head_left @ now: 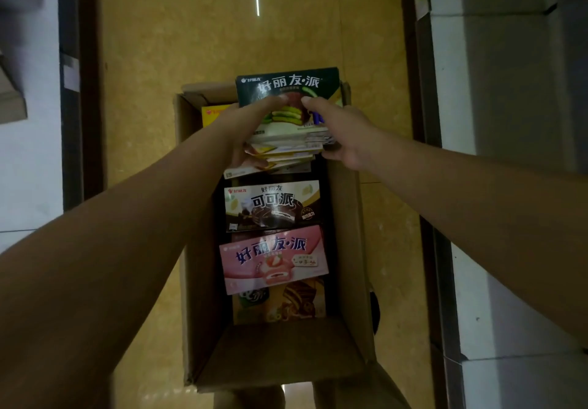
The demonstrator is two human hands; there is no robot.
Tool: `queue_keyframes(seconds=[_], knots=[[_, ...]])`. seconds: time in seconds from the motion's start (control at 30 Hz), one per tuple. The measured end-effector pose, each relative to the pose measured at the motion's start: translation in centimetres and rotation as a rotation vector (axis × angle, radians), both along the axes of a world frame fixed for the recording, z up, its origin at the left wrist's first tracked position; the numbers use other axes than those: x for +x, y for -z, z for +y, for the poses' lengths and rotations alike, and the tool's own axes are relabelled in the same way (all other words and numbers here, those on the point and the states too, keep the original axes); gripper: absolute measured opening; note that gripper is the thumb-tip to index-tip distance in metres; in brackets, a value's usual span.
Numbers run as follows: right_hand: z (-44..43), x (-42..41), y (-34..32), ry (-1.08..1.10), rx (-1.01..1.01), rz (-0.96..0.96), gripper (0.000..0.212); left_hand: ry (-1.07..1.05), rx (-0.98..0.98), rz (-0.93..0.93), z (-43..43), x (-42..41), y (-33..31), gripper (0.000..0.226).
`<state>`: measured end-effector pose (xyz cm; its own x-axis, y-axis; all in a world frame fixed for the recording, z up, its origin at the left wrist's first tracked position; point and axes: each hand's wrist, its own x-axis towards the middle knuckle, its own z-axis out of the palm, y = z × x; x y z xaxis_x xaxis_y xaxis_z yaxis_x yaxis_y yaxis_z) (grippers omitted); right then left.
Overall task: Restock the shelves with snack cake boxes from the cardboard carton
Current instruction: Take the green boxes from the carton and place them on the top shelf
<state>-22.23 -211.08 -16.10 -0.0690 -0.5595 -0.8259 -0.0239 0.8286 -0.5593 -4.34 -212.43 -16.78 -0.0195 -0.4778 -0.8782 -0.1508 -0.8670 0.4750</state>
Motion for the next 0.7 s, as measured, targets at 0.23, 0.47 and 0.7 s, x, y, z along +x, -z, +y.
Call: queue_keyframes(seconds=[0.23, 0.47, 0.7], knots=[[0.8, 0.3, -1.8, 0.012, 0.011, -0.05, 0.083, -0.012, -0.018, 0.003, 0.5, 0.4, -2.1, 0.07], [1.1, 0.1, -5.5, 0.007, -0.015, -0.061, 0.078, -0.011, -0.052, 0.013, 0.9, 0.4, -5.6, 0.07], [1.2, -0.6, -11.2, 0.007, -0.041, -0.085, 0.074, -0.045, -0.097, 0.026, 1.7, 0.1, -11.2, 0.069]])
